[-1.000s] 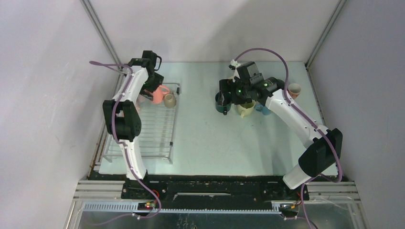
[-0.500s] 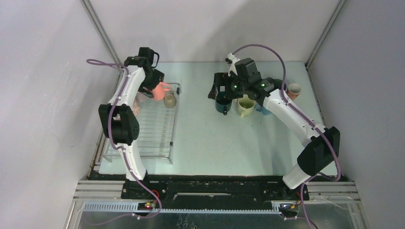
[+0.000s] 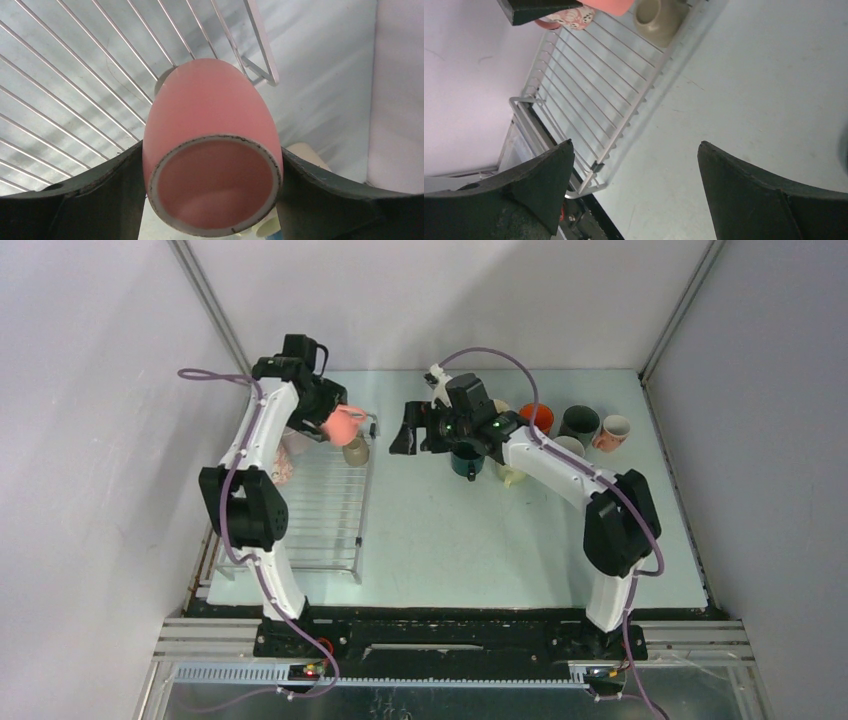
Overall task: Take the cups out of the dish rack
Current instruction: Unload the cup from the dish rack, then place the cup at the center of the board.
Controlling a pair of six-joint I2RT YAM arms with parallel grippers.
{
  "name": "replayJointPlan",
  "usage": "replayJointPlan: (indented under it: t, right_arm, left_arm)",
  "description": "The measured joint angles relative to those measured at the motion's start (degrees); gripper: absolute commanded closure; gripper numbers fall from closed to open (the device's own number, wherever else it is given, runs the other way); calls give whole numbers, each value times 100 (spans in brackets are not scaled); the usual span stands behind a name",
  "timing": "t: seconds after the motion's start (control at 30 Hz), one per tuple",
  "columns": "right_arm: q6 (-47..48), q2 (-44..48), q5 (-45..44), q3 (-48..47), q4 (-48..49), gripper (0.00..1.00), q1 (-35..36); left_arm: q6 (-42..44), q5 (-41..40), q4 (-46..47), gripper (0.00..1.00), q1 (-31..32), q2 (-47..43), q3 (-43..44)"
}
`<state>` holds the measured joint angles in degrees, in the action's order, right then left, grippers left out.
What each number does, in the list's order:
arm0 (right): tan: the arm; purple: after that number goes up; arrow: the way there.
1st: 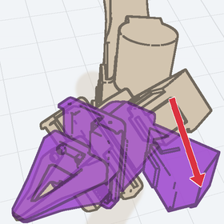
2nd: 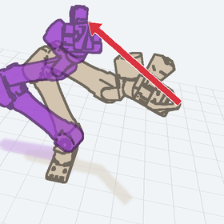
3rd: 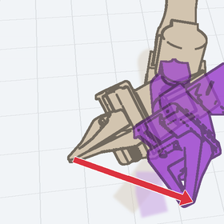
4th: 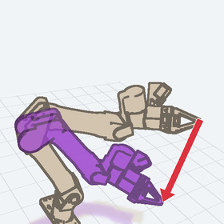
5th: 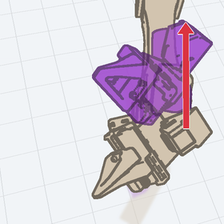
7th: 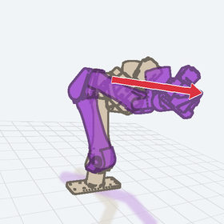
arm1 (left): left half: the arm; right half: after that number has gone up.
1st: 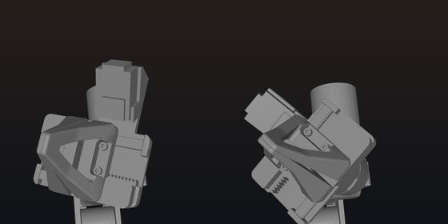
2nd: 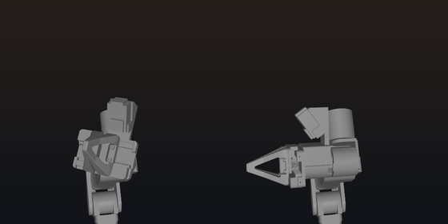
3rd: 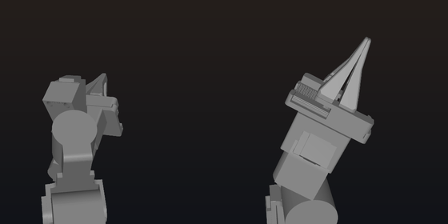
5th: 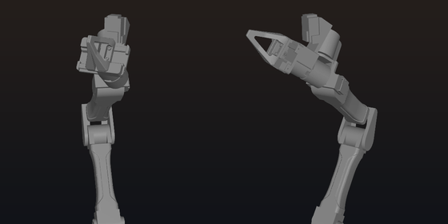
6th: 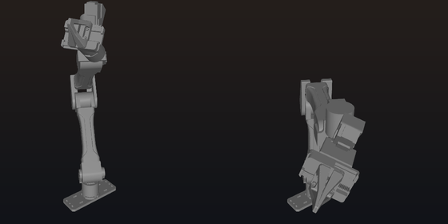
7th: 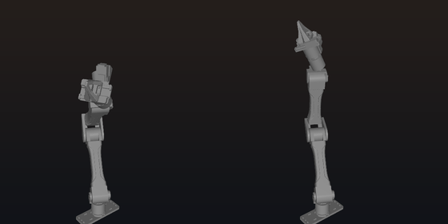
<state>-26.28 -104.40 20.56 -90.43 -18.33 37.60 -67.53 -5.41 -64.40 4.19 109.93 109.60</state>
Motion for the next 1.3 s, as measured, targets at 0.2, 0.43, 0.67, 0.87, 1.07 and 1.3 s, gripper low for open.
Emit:
replayJointPlan:
  t: [0.2, 0.43, 0.67, 0.87, 1.07, 1.3]
  right_arm:
    - [-396, -483, 413, -39, 994, 0, 42]
    - [-938, -992, 688, -39, 2476, 0, 44]
    - [-1303, -1523, 848, -72, 3464, 0, 74]
    - [-1528, -1703, 896, -81, 3958, 0, 136]
    - [-1864, -1858, 964, -81, 4474, 0, 199]
    - [-2146, -1941, 962, 9, 4778, 0, 192]
  left_arm:
    - [-7, 321, 31, 100, -13, -409, -195]
    - [-15, 717, 192, 100, -20, -837, -861]
    - [-11, 916, 313, 100, -20, -914, -1244]
    - [-17, 1064, 485, 100, -22, -1097, -1499]
    - [-35, 1182, 614, 100, -22, -1147, -1602]
    - [-48, 1226, 691, 100, -24, -1176, -1611]
